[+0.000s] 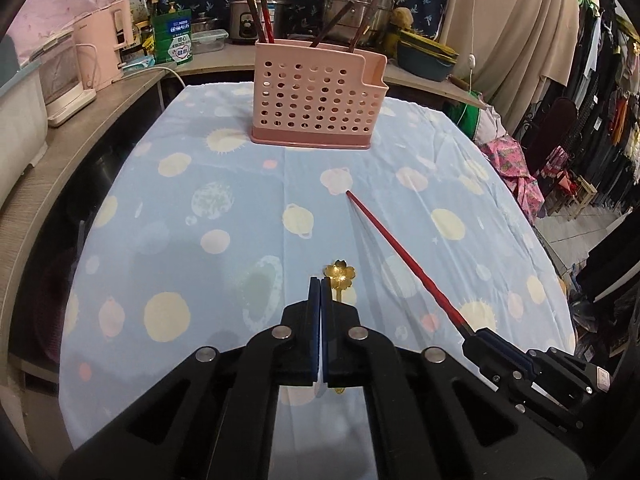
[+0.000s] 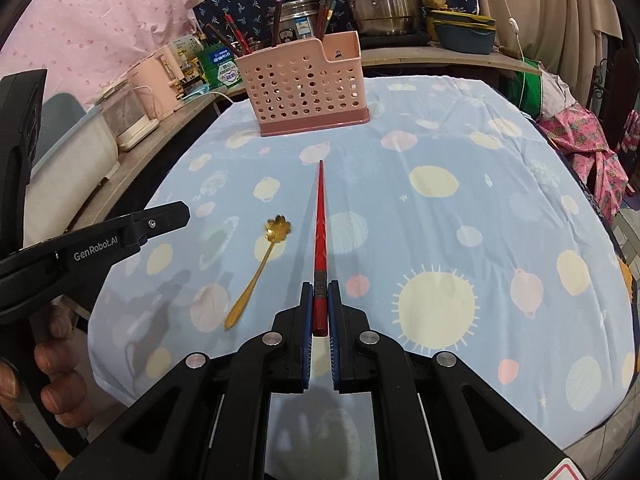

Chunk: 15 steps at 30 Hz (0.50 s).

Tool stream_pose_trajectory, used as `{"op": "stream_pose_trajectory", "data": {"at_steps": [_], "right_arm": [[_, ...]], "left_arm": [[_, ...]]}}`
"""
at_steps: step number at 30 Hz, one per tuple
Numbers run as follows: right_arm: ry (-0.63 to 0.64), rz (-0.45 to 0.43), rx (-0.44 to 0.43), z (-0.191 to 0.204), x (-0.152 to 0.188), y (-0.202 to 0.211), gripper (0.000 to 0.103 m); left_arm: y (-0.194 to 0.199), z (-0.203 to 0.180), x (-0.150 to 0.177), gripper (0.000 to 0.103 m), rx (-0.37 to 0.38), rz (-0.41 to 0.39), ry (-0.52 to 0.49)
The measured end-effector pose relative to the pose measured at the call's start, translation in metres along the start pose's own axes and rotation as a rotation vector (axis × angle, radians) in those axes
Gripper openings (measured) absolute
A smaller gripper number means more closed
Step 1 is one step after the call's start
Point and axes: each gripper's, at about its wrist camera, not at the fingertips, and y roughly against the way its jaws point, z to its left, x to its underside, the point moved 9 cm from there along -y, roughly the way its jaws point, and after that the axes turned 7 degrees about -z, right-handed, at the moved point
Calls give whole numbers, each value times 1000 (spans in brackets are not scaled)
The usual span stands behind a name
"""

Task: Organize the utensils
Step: 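Grasp the last red chopstick with the right gripper while the left gripper grasps the gold spoon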

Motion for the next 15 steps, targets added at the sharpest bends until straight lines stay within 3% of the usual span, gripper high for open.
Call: {"op": "stream_pose_trajectory", "data": {"at_steps": [2,4,6,12,15], "right_arm": [[-3,-5,-1,0,-3,0,7],[-7,2,1,-2,0,-2,7],[-13,14,3,-4,4,-5,7],[-20,36,8,-7,13,-9,7],[-21,37,8,-7,13,-9,7]], "left_arm": [[-5,-1,7,1,8,22,3],[-12,-2,22,9,0,51,-7],[-20,-4,41,31,8,95,-10],[-40,-3,74,31,13,177,-2],[-43,0,77,22,6,179,-6]]}}
